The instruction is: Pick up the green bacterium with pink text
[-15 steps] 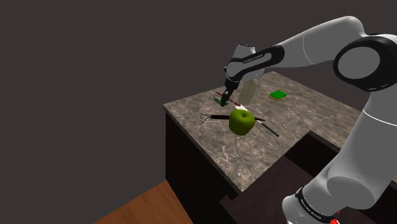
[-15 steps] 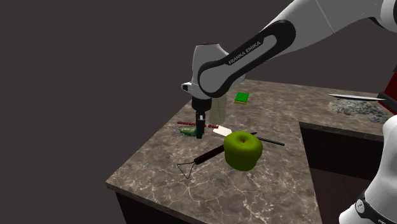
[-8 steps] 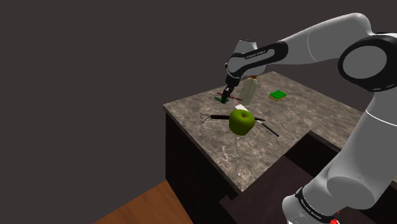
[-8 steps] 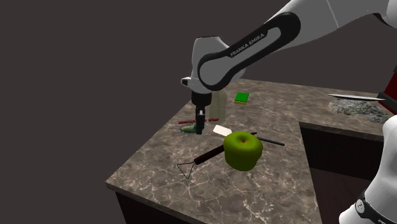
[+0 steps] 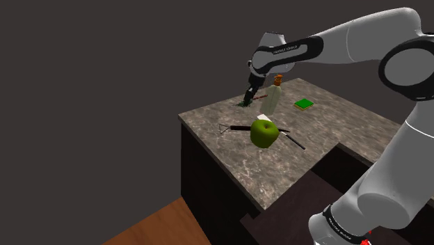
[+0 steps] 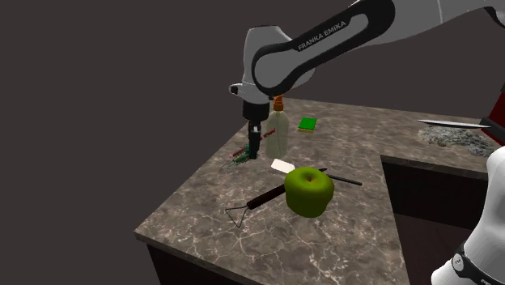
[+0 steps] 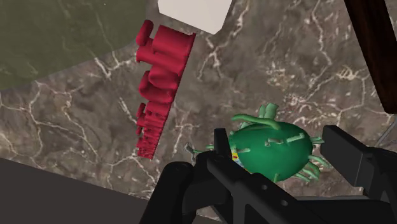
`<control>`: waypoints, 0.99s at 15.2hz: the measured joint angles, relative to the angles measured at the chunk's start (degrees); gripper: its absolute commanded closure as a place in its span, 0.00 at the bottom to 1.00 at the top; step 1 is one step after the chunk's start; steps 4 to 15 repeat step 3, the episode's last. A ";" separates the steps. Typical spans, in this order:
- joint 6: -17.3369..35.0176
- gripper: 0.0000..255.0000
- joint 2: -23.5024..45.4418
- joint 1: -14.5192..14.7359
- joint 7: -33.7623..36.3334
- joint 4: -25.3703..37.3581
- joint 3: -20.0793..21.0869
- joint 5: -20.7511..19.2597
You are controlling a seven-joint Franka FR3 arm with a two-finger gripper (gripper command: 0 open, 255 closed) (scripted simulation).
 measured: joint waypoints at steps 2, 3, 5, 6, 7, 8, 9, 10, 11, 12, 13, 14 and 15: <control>-1.32 1.00 -0.76 0.08 0.25 0.57 -0.01 -0.23; -1.68 1.00 -0.91 0.06 0.26 0.79 -0.03 -0.27; -1.68 1.00 -0.91 0.06 0.26 0.79 -0.03 -0.27; -1.68 1.00 -0.91 0.06 0.26 0.79 -0.03 -0.27; -1.68 1.00 -0.91 0.06 0.26 0.79 -0.03 -0.27; -1.68 1.00 -0.91 0.06 0.26 0.79 -0.03 -0.27; -1.68 1.00 -0.91 0.06 0.26 0.79 -0.03 -0.27; -1.68 1.00 -0.91 0.06 0.26 0.79 -0.03 -0.27; -1.68 1.00 -0.91 0.06 0.26 0.79 -0.03 -0.27; -1.68 1.00 -0.91 0.06 0.26 0.79 -0.03 -0.27; -1.68 1.00 -0.91 0.06 0.26 0.79 -0.03 -0.27; -1.68 1.00 -0.91 0.06 0.26 0.79 -0.03 -0.27; -1.68 1.00 -0.91 0.06 0.26 0.79 -0.03 -0.27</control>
